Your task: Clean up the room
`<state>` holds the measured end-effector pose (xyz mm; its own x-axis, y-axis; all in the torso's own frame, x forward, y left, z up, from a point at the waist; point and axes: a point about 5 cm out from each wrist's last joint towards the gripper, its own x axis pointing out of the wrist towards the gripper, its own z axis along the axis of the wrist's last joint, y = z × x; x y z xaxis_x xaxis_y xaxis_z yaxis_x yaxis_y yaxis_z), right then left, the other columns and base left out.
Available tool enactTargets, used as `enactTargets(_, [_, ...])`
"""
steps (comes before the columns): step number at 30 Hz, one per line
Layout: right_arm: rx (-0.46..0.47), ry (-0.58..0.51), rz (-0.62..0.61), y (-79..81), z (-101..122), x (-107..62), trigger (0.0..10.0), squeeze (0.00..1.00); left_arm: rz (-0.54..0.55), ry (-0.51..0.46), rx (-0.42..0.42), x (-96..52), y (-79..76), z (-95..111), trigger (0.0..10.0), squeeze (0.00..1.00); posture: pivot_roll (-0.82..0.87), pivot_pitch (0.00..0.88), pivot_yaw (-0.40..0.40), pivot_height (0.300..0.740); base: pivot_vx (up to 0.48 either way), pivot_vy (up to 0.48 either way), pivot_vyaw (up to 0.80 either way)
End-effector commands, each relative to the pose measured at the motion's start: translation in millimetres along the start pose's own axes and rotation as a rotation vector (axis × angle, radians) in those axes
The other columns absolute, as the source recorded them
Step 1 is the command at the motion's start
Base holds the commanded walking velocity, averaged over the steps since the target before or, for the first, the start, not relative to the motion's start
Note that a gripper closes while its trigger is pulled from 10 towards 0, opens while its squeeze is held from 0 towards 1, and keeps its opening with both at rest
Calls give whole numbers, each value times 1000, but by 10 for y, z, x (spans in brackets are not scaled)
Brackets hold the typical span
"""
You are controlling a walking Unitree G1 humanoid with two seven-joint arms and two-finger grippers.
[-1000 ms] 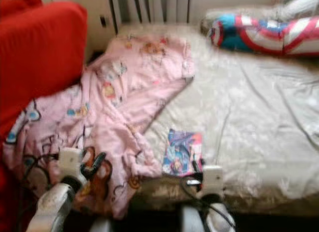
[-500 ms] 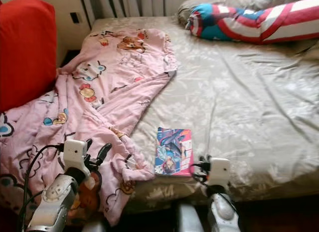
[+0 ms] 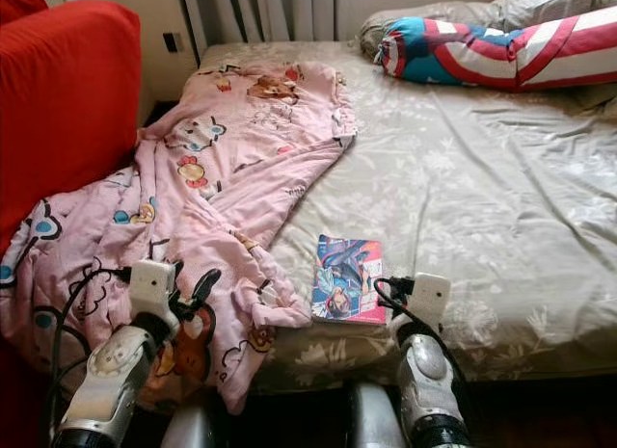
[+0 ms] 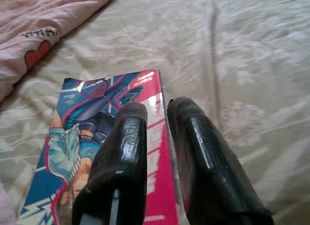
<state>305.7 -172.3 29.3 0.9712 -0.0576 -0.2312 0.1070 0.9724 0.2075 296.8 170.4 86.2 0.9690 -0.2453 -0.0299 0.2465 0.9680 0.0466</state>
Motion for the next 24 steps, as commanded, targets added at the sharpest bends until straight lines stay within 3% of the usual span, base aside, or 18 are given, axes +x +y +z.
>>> enactTargets(1, [26,11,-13,-6,-35,-6,10000,0,5,6,5,-27,5,-20,10000,0,-37,139,19,585,0,0,0])
enactTargets(8, [50,22,-34,-32,-68,0,10000,0,5,20,-1,-164,-17,-63,10000,0,-17,187,21,585,0,0,0])
enactTargets(9, [57,19,-25,-31,-61,7,10000,1000,10,27,-2,-195,-9,-80,10000,0,-15,193,20,585,0,0,0])
enactTargets(14, [53,14,-33,-51,-42,20,10000,1000,18,34,-6,-263,-4,-99,10000,0,-10,214,17,585,0,0,0])
enactTargets(15, [50,17,-34,-54,-43,21,10000,878,18,37,-6,-270,-7,-106,10000,0,-10,214,17,585,0,0,0])
enactTargets(16, [49,17,-34,-56,-45,21,10000,0,18,38,-6,-281,-11,-108,10000,0,-9,218,17,585,0,0,0])
enactTargets(20, [53,17,-40,-82,-53,15,10000,0,24,47,-6,-338,-24,-115,10000,0,-4,234,18,585,0,0,0])
enactTargets(21, [64,13,-34,-82,-56,10,10000,725,25,50,-7,-356,-27,-118,10000,0,0,239,18,585,0,0,0])
enactTargets(22, [71,10,-29,-80,-56,9,10000,1000,24,53,-6,-373,-29,-118,10000,0,3,245,19,585,0,0,0])
enactTargets(24, [76,8,-24,-74,-50,17,10000,1000,25,56,-6,-389,-28,-118,10000,0,7,250,19,585,0,0,0])
